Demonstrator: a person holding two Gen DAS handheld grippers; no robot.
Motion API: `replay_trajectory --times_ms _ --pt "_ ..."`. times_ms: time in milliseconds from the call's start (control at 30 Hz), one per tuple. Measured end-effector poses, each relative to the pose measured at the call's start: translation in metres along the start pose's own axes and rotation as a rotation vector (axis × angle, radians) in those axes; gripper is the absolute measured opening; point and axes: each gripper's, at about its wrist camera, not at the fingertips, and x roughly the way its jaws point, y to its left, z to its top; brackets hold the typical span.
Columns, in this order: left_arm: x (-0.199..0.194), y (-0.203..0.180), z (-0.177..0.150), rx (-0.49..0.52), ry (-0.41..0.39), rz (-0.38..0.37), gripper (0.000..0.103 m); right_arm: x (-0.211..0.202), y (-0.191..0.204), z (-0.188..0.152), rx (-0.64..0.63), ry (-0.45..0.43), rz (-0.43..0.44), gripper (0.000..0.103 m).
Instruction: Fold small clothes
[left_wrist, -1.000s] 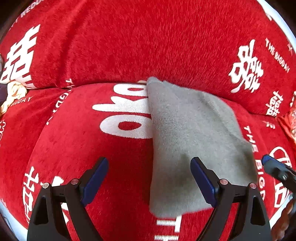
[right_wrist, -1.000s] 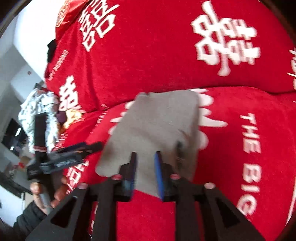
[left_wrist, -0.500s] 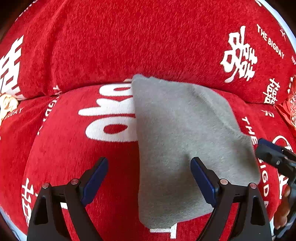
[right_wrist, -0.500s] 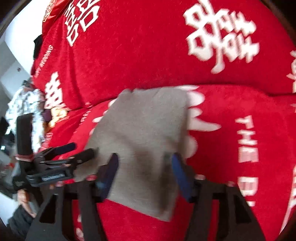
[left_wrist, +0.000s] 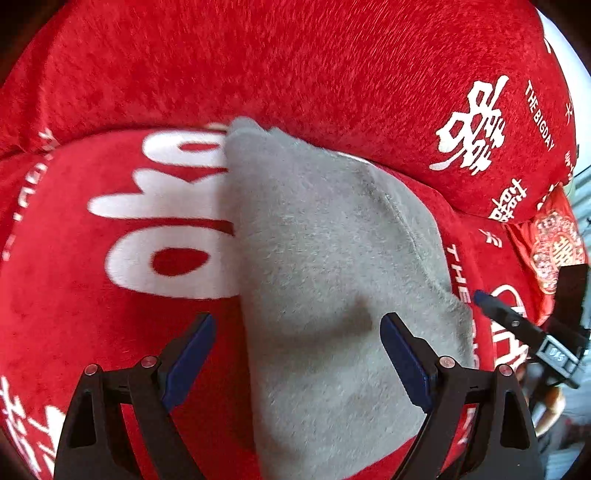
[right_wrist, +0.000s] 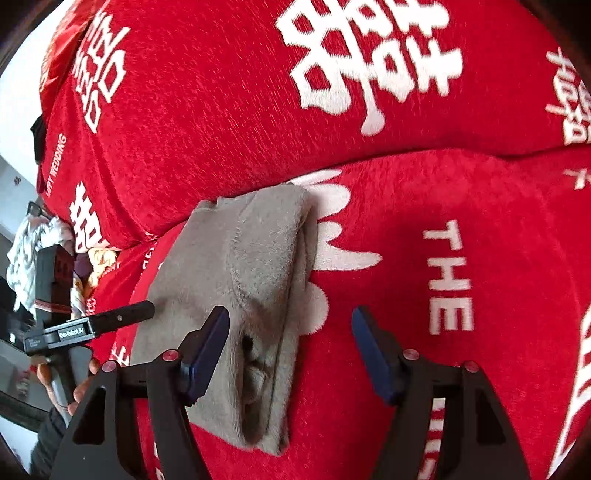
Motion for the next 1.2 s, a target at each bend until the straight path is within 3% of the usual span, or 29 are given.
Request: replay_trajectory --times_ms 200,267,300,433,567,767,933,1200 --pt "0.037 0.005 0.006 -0.037 0.097 -0.058 0.091 0.049 -0.001 0.008 0.045 0.116 0.069 0.072" --pt "0.041 0.004 0.008 -0.032 0.082 -0.073 0.1 0.068 0.0 0.007 0.05 0.16 0.091 0.072" --pt "0.043 0.001 0.009 -0.02 0.079 -0.074 0.101 0.07 0.004 0.007 0.032 0.135 0.101 0.072" --pt "0.052 -0.019 0.013 0.071 0.076 0.005 0.1 0.084 0.019 0.011 -0.009 0.134 0.091 0.071" --pt "0.051 -0.027 0.012 0.107 0.051 0.029 0.083 0.088 0.035 0.008 -0.093 0.136 0.053 0.046" --pt "0.037 -0.041 0.007 0.152 -0.009 0.07 0.054 0.079 0.051 0.004 -0.152 0.09 -0.008 0.036" --pt "0.03 -0.049 0.007 0.183 -0.035 0.113 0.047 0.069 0.063 0.004 -0.187 0.06 -0.047 0.035" --pt "0.014 -0.051 -0.002 0.198 -0.052 0.13 0.045 0.053 0.071 0.0 -0.197 0.039 -0.061 0.034"
